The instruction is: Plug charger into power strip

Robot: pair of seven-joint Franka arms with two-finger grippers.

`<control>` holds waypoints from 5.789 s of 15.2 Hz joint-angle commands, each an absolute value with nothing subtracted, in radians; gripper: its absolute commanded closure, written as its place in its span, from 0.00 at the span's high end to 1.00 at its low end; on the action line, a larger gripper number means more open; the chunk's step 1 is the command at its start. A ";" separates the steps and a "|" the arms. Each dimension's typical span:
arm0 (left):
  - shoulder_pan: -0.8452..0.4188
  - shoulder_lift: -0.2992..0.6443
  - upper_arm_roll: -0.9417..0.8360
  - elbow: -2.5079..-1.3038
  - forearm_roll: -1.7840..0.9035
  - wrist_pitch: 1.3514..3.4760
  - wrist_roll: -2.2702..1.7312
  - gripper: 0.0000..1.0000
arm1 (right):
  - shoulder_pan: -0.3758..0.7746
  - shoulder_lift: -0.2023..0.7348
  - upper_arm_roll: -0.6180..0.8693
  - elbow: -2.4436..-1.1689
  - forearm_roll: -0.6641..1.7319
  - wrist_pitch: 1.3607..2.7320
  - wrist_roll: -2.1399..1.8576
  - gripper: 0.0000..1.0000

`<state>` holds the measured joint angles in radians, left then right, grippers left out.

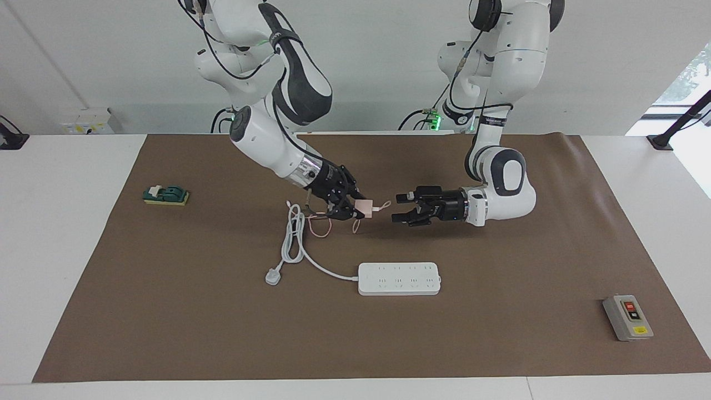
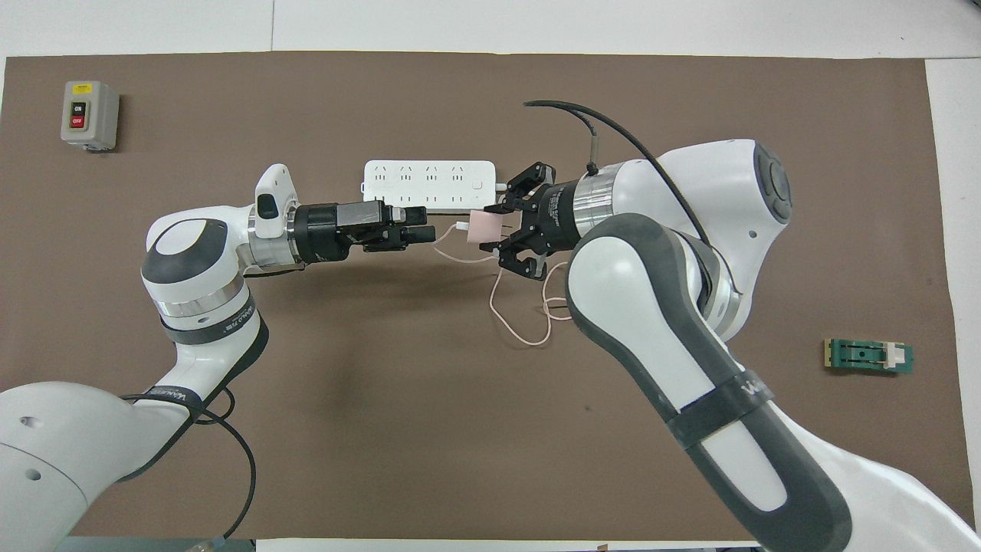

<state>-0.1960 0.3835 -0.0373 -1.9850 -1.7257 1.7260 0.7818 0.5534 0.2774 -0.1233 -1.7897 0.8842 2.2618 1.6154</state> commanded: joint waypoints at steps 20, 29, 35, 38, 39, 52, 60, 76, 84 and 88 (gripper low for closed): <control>-0.222 0.396 -0.023 -1.991 -1.749 1.770 0.853 1.00 | 0.581 0.382 -0.123 -1.667 0.850 2.224 1.621 0.00; -0.224 0.396 -0.020 -1.994 -1.744 1.790 0.861 0.79 | 0.581 0.396 -0.123 -1.651 0.853 2.224 1.621 0.00; -0.222 0.396 -0.018 -1.991 -1.724 1.793 0.883 0.02 | 0.583 0.397 -0.123 -1.644 0.853 2.227 1.621 0.00; -0.212 0.397 -0.020 -1.987 -1.703 1.793 0.885 0.00 | 0.581 0.397 -0.123 -1.646 0.853 2.227 1.621 0.00; -0.210 0.397 -0.020 -1.987 -1.703 1.793 0.885 0.00 | 0.581 0.397 -0.123 -1.646 0.853 2.229 1.620 0.00; -0.209 0.397 -0.018 -1.971 -1.703 1.811 0.885 0.00 | 0.578 0.353 -0.127 -1.669 0.853 2.247 1.626 1.00; -0.186 0.396 -0.009 -1.847 -1.643 1.960 0.867 0.00 | 0.528 0.267 -0.159 -1.724 0.795 2.243 1.612 1.00; -0.153 0.279 0.133 -1.709 -0.970 2.036 0.657 0.00 | 0.242 0.040 -0.153 -1.718 0.261 1.751 0.532 1.00; -0.161 0.227 0.189 -1.565 -0.557 1.800 0.250 0.00 | 0.151 0.015 -0.114 -1.706 0.000 1.657 0.155 1.00; -0.152 0.216 0.207 -1.520 -0.454 1.683 0.138 0.00 | 0.044 0.015 -0.031 -1.703 -0.008 1.644 0.100 1.00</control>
<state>-0.1515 0.2199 0.1838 -1.5524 -0.5020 1.7496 0.1821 0.0880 0.0293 -0.0691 -1.6942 0.0098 1.6593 0.1356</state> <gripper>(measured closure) 0.692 0.000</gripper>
